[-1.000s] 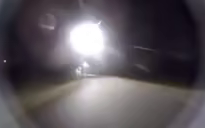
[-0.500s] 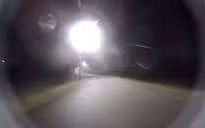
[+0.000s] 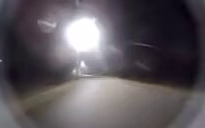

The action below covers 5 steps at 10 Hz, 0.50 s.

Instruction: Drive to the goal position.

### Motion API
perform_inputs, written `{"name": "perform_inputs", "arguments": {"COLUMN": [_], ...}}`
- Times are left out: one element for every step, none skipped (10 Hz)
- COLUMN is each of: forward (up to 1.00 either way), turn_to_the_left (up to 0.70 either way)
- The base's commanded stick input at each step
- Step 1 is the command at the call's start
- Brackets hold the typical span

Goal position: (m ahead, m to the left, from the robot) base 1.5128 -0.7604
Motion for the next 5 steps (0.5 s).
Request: {"name": "perform_inputs", "arguments": {"forward": [1.00, 1.00, 1.00, 1.00, 1.00], "turn_to_the_left": [0.00, 0.00, 0.00, 0.00, 0.00]}}
